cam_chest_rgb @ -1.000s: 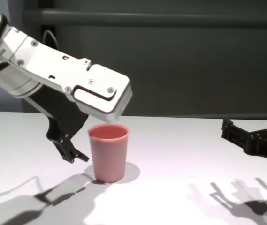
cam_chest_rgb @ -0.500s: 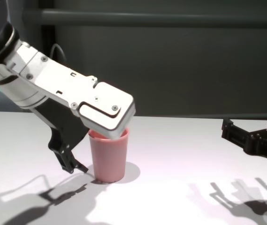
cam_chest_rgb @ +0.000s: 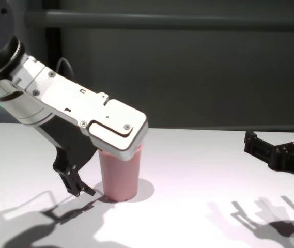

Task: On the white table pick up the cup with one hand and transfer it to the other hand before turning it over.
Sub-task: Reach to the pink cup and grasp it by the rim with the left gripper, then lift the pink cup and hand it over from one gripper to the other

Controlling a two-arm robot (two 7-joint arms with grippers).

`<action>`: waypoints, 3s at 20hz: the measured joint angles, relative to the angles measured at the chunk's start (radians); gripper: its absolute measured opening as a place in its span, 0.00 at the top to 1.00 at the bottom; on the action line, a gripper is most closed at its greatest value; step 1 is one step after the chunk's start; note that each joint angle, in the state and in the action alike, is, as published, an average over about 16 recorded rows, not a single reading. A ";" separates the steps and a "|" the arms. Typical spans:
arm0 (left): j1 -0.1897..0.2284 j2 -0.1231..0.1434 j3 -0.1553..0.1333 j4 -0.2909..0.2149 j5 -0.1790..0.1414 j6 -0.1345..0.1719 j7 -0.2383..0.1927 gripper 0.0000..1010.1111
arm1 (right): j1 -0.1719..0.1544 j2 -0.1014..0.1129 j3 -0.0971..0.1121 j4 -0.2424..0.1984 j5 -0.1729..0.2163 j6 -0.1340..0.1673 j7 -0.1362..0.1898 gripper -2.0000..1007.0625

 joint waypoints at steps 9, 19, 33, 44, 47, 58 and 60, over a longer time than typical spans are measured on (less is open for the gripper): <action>-0.008 0.002 0.016 0.004 -0.018 0.016 0.001 0.12 | 0.000 0.000 0.000 0.000 0.000 0.000 0.000 0.00; -0.012 0.018 0.026 -0.009 -0.056 0.004 0.007 0.43 | 0.000 0.000 0.000 0.000 0.000 0.000 0.000 0.00; -0.016 0.036 0.044 -0.018 -0.099 -0.005 0.020 0.87 | 0.000 0.000 0.000 0.000 0.000 0.000 0.000 0.00; 0.002 0.058 0.003 -0.037 -0.202 -0.025 0.063 0.96 | 0.000 0.000 0.000 0.000 0.000 0.000 0.000 0.00; 0.018 0.063 -0.024 -0.039 -0.255 -0.043 0.090 0.96 | 0.000 0.000 0.000 0.000 0.000 0.000 0.000 0.00; 0.109 0.033 -0.180 0.028 -0.545 -0.170 0.224 0.96 | 0.000 0.000 0.000 0.000 0.000 0.000 0.000 0.00; 0.125 0.019 -0.213 0.052 -0.609 -0.198 0.240 0.96 | 0.000 0.000 0.000 0.000 0.000 0.000 0.000 0.00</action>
